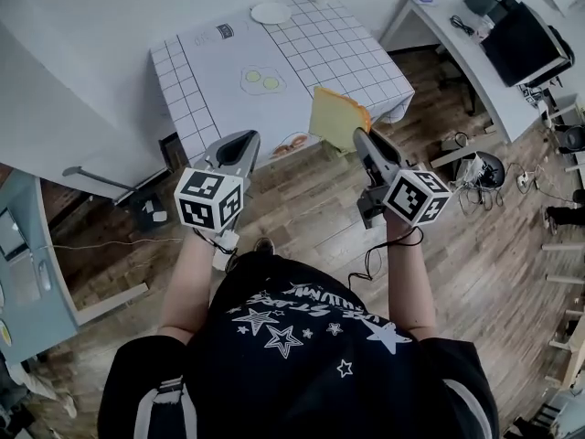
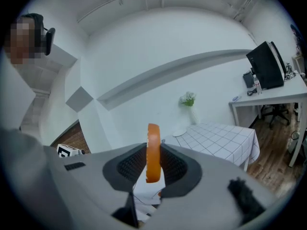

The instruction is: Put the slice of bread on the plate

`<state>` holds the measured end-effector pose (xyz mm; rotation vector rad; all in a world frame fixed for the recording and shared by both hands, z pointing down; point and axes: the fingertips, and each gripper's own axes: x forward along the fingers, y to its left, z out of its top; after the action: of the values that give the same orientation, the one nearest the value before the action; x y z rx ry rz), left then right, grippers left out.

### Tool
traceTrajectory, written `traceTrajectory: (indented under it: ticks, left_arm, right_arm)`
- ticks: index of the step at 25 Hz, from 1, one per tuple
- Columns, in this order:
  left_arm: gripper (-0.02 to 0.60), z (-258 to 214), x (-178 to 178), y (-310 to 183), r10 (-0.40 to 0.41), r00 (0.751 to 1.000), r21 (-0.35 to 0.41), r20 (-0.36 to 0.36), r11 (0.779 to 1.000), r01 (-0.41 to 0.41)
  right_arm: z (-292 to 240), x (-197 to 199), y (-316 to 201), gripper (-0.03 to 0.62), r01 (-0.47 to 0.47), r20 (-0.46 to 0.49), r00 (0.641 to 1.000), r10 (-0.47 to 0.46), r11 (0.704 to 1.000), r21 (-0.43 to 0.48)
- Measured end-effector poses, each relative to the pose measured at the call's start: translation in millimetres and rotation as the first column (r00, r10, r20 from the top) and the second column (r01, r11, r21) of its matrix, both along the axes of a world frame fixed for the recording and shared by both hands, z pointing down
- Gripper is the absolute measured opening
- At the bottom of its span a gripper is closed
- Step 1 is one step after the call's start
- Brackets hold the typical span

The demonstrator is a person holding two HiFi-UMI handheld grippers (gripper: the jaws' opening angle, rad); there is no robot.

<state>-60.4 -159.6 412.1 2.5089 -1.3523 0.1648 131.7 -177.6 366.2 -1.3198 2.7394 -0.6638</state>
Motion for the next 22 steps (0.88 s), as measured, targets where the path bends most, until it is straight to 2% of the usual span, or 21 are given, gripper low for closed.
traceTrajectory:
  ticks: [10, 15, 22]
  left_arm:
    - [0.009, 7.0, -36.3, -45.1, 0.013, 1.0, 0.002, 0.007, 1.0, -0.013]
    - [0.009, 12.4, -52.0, -59.8, -0.025, 1.0, -0.016, -0.008, 1.0, 0.025]
    - [0.009, 20.1, -62.1, -91.4, -0.102, 0.994, -0.028, 0.033, 0.994, 0.103]
  right_arm:
    - [4.1, -28.1, -42.9, 0.092, -0.009, -0.009, 1.0, 0.009, 1.0, -0.016]
    - [5.5, -29.0, -69.0, 0.091, -0.005, -0.005, 1.0, 0.005, 1.0, -0.012]
    - [13.3, -29.1, -140.8, 0.091, 0.029, 0.028, 0.999, -0.029, 0.999, -0.013]
